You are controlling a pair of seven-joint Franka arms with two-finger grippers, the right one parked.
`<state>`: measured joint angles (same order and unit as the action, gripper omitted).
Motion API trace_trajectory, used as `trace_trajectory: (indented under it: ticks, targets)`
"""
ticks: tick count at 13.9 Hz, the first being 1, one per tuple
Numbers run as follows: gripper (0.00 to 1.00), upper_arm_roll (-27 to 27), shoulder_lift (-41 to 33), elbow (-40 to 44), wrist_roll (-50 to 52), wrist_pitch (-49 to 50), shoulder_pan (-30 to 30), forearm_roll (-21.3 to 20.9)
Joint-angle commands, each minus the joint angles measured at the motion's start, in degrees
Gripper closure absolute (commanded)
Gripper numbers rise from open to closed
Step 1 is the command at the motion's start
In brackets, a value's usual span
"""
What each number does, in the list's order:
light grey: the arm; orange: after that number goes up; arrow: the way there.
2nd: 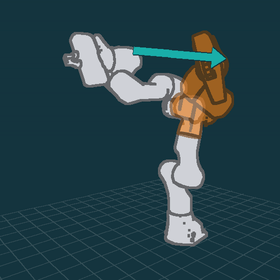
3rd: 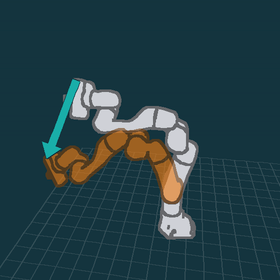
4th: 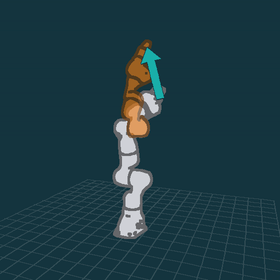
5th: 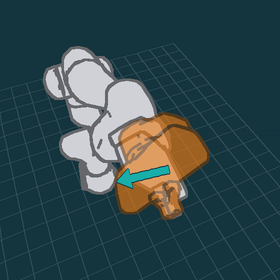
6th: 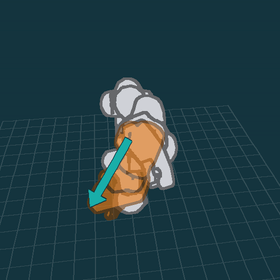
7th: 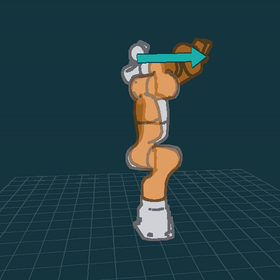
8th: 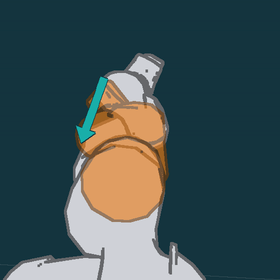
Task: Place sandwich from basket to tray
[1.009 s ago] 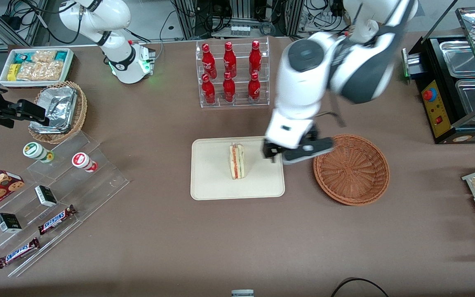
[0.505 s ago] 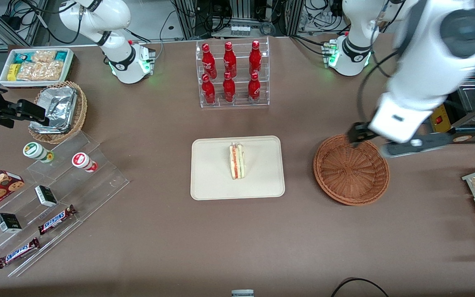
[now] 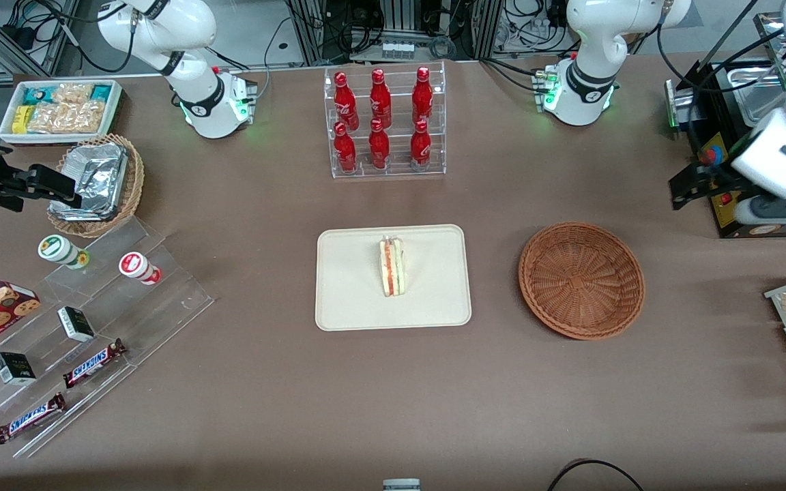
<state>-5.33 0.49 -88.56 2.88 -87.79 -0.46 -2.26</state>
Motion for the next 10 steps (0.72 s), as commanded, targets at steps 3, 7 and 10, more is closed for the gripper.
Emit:
trace_trajectory:
  ticks: [3,7,10]
  targets:
    - [0.0,5.4,-2.07,-1.53,-3.66,1.04,2.74,2.34]
    - [0.0,5.68,-0.15,1.71,-5.87,0.95,2.65,1.91]
    - [0.0,5.68,0.48,2.6,-5.96,0.95,2.65,1.65]
